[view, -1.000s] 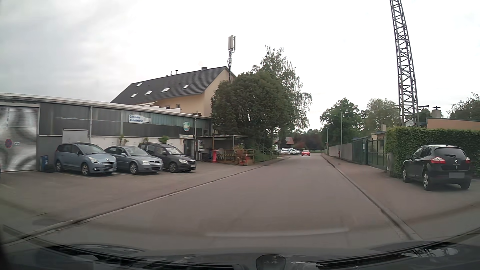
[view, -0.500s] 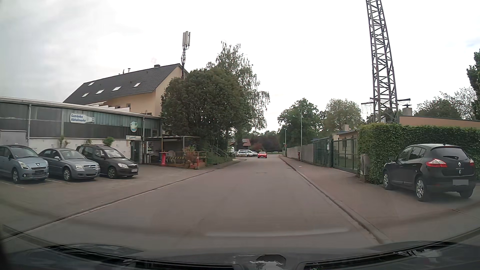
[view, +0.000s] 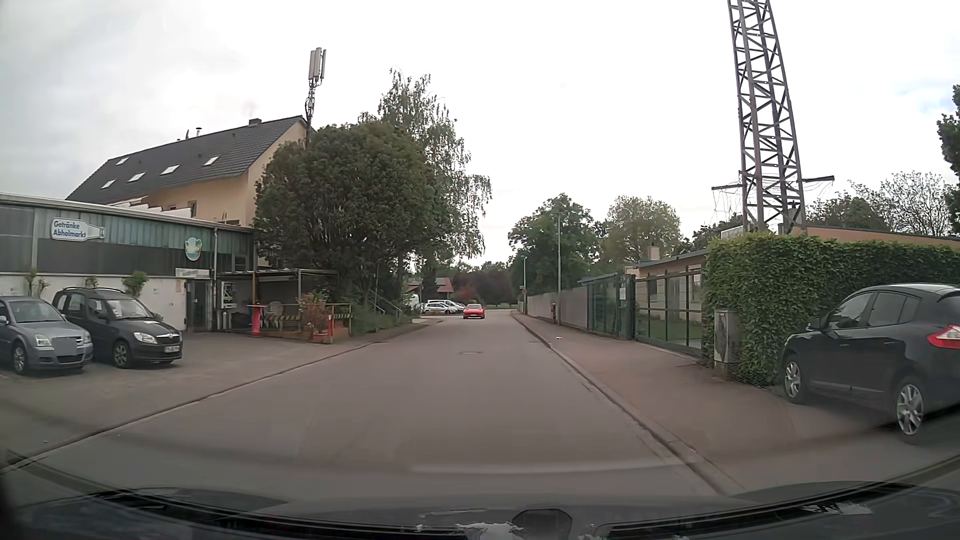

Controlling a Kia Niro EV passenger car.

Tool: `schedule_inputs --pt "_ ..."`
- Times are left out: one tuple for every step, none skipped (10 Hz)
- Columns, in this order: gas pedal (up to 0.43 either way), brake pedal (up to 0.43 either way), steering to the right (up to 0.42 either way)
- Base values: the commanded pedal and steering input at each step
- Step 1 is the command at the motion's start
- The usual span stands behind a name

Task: Follow the waypoints while adhering to traffic rules and regulations

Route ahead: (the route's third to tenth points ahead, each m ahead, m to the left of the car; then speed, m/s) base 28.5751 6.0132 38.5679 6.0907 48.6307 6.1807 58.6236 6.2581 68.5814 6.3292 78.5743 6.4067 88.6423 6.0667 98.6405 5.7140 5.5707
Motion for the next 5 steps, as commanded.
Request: schedule_inputs --pt "0.150 0.000 0.031" --pt "0.150 0.000 0.014" --pt "0.150 0.000 0.005" --pt "0.150 0.000 -0.002" --pt "0.150 0.000 -0.004"
